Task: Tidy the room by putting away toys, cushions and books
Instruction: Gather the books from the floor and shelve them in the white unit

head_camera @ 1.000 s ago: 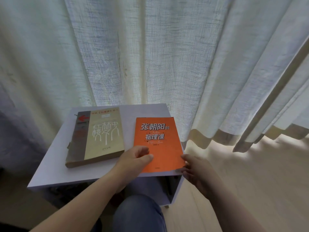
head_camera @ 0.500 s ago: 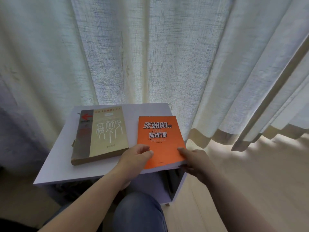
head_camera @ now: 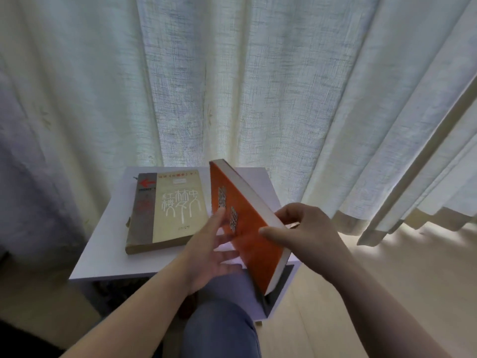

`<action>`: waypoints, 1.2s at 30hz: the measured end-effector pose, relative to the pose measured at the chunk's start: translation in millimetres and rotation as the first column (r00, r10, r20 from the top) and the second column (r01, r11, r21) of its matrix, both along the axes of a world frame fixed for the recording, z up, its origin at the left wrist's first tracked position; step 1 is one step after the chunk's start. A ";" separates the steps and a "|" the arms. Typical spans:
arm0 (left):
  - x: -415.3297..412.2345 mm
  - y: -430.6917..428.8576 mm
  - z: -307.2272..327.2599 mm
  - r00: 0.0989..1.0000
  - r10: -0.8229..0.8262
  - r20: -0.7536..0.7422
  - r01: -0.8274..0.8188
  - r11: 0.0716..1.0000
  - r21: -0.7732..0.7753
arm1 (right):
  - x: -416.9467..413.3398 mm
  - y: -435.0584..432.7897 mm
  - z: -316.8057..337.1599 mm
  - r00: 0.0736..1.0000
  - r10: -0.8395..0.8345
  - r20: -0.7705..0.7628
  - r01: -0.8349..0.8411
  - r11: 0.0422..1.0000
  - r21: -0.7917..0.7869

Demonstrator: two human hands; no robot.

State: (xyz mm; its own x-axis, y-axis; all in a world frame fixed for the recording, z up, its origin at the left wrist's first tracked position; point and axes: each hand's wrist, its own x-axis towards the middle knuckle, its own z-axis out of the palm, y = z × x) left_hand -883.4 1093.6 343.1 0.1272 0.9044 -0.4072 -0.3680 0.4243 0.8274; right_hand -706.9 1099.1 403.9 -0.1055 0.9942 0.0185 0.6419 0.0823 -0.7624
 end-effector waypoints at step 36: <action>-54.3 -7.2 28.0 0.925 0.135 -0.355 -0.075 0.981 0.180 | 13.3 -1.8 -35.9 0.863 -0.137 -0.487 -0.052 0.933 -0.355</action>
